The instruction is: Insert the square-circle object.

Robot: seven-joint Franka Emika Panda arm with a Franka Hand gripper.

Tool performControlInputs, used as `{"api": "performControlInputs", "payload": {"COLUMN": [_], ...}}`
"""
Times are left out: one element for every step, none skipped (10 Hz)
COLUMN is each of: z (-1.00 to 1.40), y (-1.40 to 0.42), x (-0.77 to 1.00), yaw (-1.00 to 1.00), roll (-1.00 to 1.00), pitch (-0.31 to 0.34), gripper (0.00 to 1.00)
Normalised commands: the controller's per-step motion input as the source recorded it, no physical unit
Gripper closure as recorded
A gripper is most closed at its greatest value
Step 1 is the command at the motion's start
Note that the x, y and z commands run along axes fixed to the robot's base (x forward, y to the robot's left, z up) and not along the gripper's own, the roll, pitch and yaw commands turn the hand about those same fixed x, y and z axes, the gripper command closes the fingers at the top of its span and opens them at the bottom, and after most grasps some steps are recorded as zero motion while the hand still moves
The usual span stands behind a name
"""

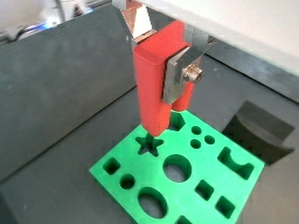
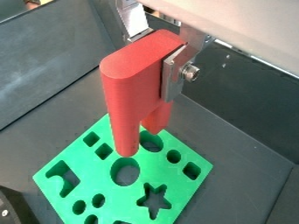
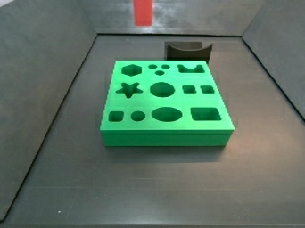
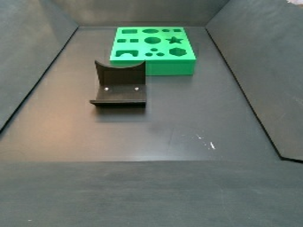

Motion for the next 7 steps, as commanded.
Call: {"api": "performControlInputs", "payload": {"z": [-0.55, -0.08, 0.00, 0.13, 0.00, -0.60, -0.77], "y": [-0.14, -0.35, -0.41, -0.42, -0.24, -0.09, 0.00], "x": [-0.07, 0.00, 0.00, 0.00, 0.00, -0.03, 0.00], "yaw": [-0.87, -0.54, -0.38, -0.29, -0.55, -0.92, -1.00], "roll": [-0.06, -0.25, -0.37, -0.46, -0.37, -0.04, 0.00], "pitch": [-0.097, -0.059, -0.004, 0.000, -0.134, -0.063, 0.000], "gripper": [1.00, 1.00, 1.00, 1.00, 1.00, 1.00, 1.00]}}
